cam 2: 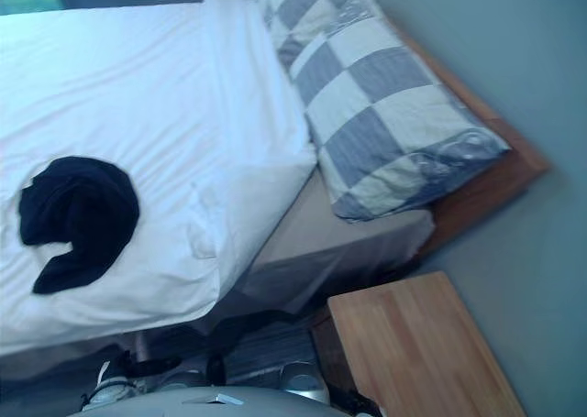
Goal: Tidy up the quilt and then pick up the clothes from the bed and put them into the laundry hamper
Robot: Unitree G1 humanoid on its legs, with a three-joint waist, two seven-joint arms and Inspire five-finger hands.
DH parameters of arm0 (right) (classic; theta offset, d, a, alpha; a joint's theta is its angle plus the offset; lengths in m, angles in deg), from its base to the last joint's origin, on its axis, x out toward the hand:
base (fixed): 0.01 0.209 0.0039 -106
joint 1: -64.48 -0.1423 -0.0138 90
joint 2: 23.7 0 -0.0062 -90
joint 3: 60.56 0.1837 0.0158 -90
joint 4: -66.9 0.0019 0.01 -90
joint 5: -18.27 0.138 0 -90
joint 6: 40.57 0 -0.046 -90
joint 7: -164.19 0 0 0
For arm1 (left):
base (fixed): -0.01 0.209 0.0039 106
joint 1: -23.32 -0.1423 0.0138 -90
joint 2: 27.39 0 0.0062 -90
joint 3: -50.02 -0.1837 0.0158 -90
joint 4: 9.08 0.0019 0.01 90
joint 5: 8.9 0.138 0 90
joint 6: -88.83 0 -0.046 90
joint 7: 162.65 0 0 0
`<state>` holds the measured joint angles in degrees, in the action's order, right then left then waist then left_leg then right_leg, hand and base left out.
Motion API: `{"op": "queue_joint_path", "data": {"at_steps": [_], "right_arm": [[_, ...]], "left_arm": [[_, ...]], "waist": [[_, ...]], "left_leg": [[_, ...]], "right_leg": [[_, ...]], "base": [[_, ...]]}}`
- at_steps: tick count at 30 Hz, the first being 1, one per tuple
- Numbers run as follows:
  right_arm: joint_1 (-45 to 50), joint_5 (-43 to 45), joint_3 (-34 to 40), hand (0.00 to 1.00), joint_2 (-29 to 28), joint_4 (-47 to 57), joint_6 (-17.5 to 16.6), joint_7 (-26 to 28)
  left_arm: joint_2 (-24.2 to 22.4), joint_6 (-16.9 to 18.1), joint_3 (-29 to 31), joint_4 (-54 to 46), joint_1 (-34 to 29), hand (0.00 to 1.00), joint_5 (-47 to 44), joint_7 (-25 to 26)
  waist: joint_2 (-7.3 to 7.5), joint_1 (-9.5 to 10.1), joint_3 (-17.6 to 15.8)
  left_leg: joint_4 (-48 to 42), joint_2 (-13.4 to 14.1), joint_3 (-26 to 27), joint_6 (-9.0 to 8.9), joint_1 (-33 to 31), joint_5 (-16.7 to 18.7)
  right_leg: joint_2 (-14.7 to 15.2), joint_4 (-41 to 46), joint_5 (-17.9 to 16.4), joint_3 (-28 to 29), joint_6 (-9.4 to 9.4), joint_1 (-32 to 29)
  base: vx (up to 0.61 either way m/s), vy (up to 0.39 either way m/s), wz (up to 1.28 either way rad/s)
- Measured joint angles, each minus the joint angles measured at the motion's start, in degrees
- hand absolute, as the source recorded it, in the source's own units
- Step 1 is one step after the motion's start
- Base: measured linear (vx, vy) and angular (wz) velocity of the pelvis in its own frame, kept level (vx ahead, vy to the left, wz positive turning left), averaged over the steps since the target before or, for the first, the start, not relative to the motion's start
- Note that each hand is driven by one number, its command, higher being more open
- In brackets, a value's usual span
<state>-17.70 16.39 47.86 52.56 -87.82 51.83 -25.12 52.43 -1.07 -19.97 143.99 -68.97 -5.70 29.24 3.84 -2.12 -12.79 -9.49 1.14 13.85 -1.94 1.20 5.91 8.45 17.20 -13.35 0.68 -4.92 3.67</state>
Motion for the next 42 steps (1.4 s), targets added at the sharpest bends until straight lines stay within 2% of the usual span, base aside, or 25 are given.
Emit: {"op": "queue_joint_path", "data": {"at_steps": [1, 2, 3, 4, 5, 6, 8, 9, 10, 11, 12, 14, 15, 16, 17, 19, 20, 22, 23, 25, 28, 32, 36, 42], "right_arm": [[0.11, 0.0, -0.05, 1.0, 0.37, 0.0, -0.03, -0.01], [0.18, 0.01, 0.05, 1.0, 0.59, 0.0, -0.03, -0.03], [0.45, 0.01, 0.73, 1.0, 1.1, -0.03, -0.02, -0.07], [0.44, 0.02, 1.64, 1.0, 1.52, -0.01, 0.0, -0.02], [0.38, 0.02, 2.58, 1.0, 2.0, 0.25, 0.02, 0.07], [0.37, 0.07, 3.71, 1.0, 1.63, 0.23, 0.1, 0.43], [0.35, 0.1, 6.32, 1.0, -0.18, -0.24, 0.49, 1.29], [0.35, 0.39, 9.3, 1.0, -1.15, -0.86, 0.56, 1.47], [0.71, 0.94, 11.32, 1.0, -1.44, -0.99, 0.63, 1.47], [1.03, 1.84, 11.76, 1.0, -1.37, -0.8, 0.6, 1.42], [0.8, 3.32, 13.23, 1.0, -1.39, -0.55, 0.73, 1.51], [0.64, 5.39, 13.3, 1.0, -0.95, 0.18, 1.47, 1.31], [1.83, 6.11, 9.88, 1.0, -1.89, 4.24, 2.15, 1.05], [3.86, 6.81, 5.25, 1.0, -2.61, 9.9, 1.41, -0.38], [4.86, 6.8, 3.22, 1.0, -2.66, 12.82, 1.17, -1.2], [7.21, 6.77, 1.14, 1.0, -4.67, 19.87, 1.05, -2.1], [7.11, 6.74, 0.17, 1.0, -5.34, 22.44, 1.02, -2.45], [6.6, 6.68, 0.58, 1.0, -5.38, 24.94, 0.99, -3.13], [6.24, 6.64, 1.74, 1.0, -5.44, 26.92, 0.95, -3.9], [6.07, 6.58, 4.5, 1.0, -5.54, 30.51, 0.78, -5.63], [4.61, 6.43, 8.07, 1.0, -5.31, 37.21, 0.71, -7.36], [1.32, 4.24, 10.86, 1.0, -2.1, 46.2, 0.58, -8.12], [-1.91, 2.08, 10.17, 1.0, 3.48, 53.46, 0.47, -8.62], [-5.65, -1.04, 3.2, 1.0, 7.24, 61.05, -1.8, -8.34]], "left_arm": [[-0.31, -0.03, 1.3, 0.18, -0.2, 1.0, -0.9, -0.04], [-0.45, -0.02, 1.87, 0.55, -0.3, 1.0, -0.95, -0.05], [-1.04, -0.1, 3.29, 1.16, -1.09, 1.0, -0.98, -0.13], [-1.54, -0.06, 3.88, 1.51, -1.79, 1.0, -1.09, -0.15], [-2.06, -0.08, 4.91, 1.67, -1.96, 1.0, -1.26, -0.32], [-2.16, -0.1, 5.24, 1.6, -2.08, 1.0, -1.32, -0.4], [-0.8, -0.15, 5.17, 1.64, -2.14, 1.0, -1.11, -0.99], [-0.22, -0.19, 5.3, 1.65, -2.17, 1.0, -0.66, -1.38], [-0.6, -0.12, 5.21, 1.63, -2.52, 1.0, -0.56, -1.8], [-1.01, -0.15, 5.13, 1.66, -2.77, 1.0, -0.55, -1.99], [-1.35, -0.28, 5.05, 1.74, -2.81, 1.0, -0.51, -2.34], [-1.56, -0.53, 3.81, 1.76, -3.28, 1.0, -0.2, -2.53], [-1.48, -0.54, 3.31, 1.78, -4.01, 1.0, 0.32, -2.73], [-1.46, -0.53, 3.29, 1.74, -4.31, 1.0, 0.85, -2.64], [-1.55, -0.5, 3.28, 1.6, -4.54, 1.0, 0.92, -2.43], [-1.36, -0.31, 3.25, 1.5, -5.07, 1.0, 0.98, -1.97], [-0.62, -0.37, 3.19, 1.1, -4.96, 1.0, 1.26, -1.9], [-0.15, -0.33, 2.83, 0.32, -4.75, 1.0, 1.73, -1.62], [0.33, -0.31, 2.88, -0.17, -4.72, 1.0, 1.88, -1.6], [0.7, -0.43, 3.18, -0.11, -5.04, 1.0, 1.92, -1.48], [1.12, -0.55, 3.45, -0.34, -5.92, 1.0, 1.93, -1.28], [0.75, -0.41, 2.67, -0.59, -6.82, 1.0, 1.94, -1.35], [-0.26, -0.35, 0.03, -0.04, -7.15, 1.0, 1.95, -1.89], [-0.16, -0.17, -2.34, -0.09, -7.15, 1.0, 2.01, -2.02]], "waist": [[-0.14, -0.19, 0.01], [-0.65, -0.32, -0.02], [-1.51, -0.59, 0.3], [-2.25, -0.89, 0.61], [-3.23, -1.15, 0.61], [-3.74, -1.5, 0.9], [-1.0, -2.57, 2.11], [-0.12, -2.88, 2.44], [-0.47, -2.96, 2.46], [-0.75, -3.07, 2.61], [-1.73, -3.6, 2.07], [-1.67, -4.06, 1.94], [-0.78, -4.52, 2.11], [-1.06, -4.64, 2.05], [-1.19, -4.86, 1.96], [-0.29, -5.15, 1.84], [0.58, -4.98, 1.72], [1.71, -4.78, 1.35], [2.7, -4.52, 1.25], [3.19, -4.33, 1.46], [4.4, -4.37, 2.28], [4.18, -4.37, 2.53], [1.08, -4.51, 2.97], [0.44, -4.42, 3.27]], "left_leg": [[-4.1, 3.13, 6.61, 0.03, -0.92, 1.36], [-7.19, 5.26, 10.07, 0.31, -1.1, 2.49], [-13.05, 8.89, 13.27, 0.53, -1.01, 4.98], [-16.08, 10.65, 13.46, 0.43, -0.95, 6.54], [-16.73, 10.84, 12.96, 0.12, -1.14, 7.02], [-14.55, 8.86, 11.76, 0.02, -0.61, 6.94], [-6.51, 4.04, 9.83, 0.46, 0.84, 3.73], [0.23, 1.24, 8.7, 0.91, 2.66, 0.15], [7.7, -0.56, 7.74, 0.91, 5.5, -3.74], [12.16, -1.12, 7.35, 0.43, 7.26, -5.55], [15.11, -1.65, 5.87, 0.4, 8.26, -7.16], [15.11, -2.03, 5.56, 0.6, 7.4, -7.02], [15.09, -2.58, 6.67, 0.79, 6.54, -7.1], [15.07, -2.35, 9.41, 1.56, 5.48, -7.67], [15.09, -1.73, 10.35, 1.57, 5.06, -8.03], [15.09, -1.39, 11.31, 1.59, 4.37, -8.19], [15.09, -1.08, 12.5, 1.64, 4.26, -8.14], [15.09, -1.06, 12.87, 1.76, 4.21, -7.98], [15.09, -1.38, 12.97, 1.91, 4.35, -7.79], [15.09, -1.86, 13.19, 2.1, 4.42, -7.54], [15.07, -2.56, 13.84, 2.06, 4.71, -6.9], [15.07, -2.48, 14.58, 1.88, 6.42, -6.26], [15.02, -0.94, 13.49, 1.82, 7.15, -6.18], [15.01, 0.55, 11.46, 1.14, 7.3, -7.04]], "right_leg": [[0.27, -0.34, 0.01, -1.49, 0.03, 0.51], [0.38, -0.31, 0.01, -2.51, 0.03, 1.21], [0.54, -0.16, -0.01, -4.01, 0.04, 2.3], [0.63, 0.09, -0.02, -4.58, 0.01, 2.8], [0.55, 0.74, -0.19, -5.08, -0.25, 3.54], [0.71, 0.86, -0.71, -5.09, -0.22, 3.25], [2.88, -2.17, -0.52, -5.21, -0.26, 4.28], [4.05, -4.47, 1.29, -6.44, -1.57, 5.65], [4.42, -4.97, 3.0, -7.68, -1.95, 5.82], [4.38, -5.08, 3.68, -8.52, -1.87, 6.03], [4.33, -5.41, 4.11, -10.14, -1.81, 6.58], [4.53, -6.75, 4.05, -11.66, -1.74, 6.5], [5.71, -8.86, 3.2, -12.11, -1.82, 5.95], [5.59, -8.64, 3.28, -11.27, -2.26, 4.32], [5.16, -8.22, 3.14, -11.02, -2.49, 3.77], [4.34, -7.97, 2.78, -9.45, -2.23, 2.93], [3.53, -7.84, 2.29, -6.96, -1.41, 2.2], [2.55, -8.02, 1.45, -4.32, 0.02, 2.18], [2.45, -8.4, 1.45, -3.05, 0.05, 2.3], [2.73, -8.76, 1.6, -2.16, 0.14, 2.23], [3.49, -9.43, 3.44, -1.13, -1.43, 2.43], [3.29, -9.27, 4.56, 0.53, -2.09, 3.36], [1.65, -7.94, 5.84, 0.18, -0.8, 3.72], [0.31, -7.31, 6.24, -0.95, -0.97, 4.46]], "base": [[-0.01, -0.052, 0.73], [0.04, -0.013, 0.56], [0.07, 0.04, 0.4], [0.12, 0.17, 0.32], [0.07, 0.169, 0.3], [0.03, 0.189, 0.52], [-0.03, 0.112, 0.67], [-0.06, 0.105, 0.62], [-0.08, 0.101, 0.56], [-0.12, 0.103, 0.53], [-0.13, 0.069, 0.44], [-0.11, 0.05, 0.25], [-0.1, 0.098, -0.07], [-0.12, 0.11, -0.12], [-0.09, 0.041, -0.17], [-0.05, 0.006, -0.15], [0.0, 0.033, -0.27], [0.04, 0.04, -0.16], [0.06, 0.037, -0.02], [0.1, 0.042, -0.09], [0.14, 0.027, -0.17], [0.09, -0.025, -0.13], [0.08, -0.085, 0.09], [0.01, -0.104, 0.18]]}}
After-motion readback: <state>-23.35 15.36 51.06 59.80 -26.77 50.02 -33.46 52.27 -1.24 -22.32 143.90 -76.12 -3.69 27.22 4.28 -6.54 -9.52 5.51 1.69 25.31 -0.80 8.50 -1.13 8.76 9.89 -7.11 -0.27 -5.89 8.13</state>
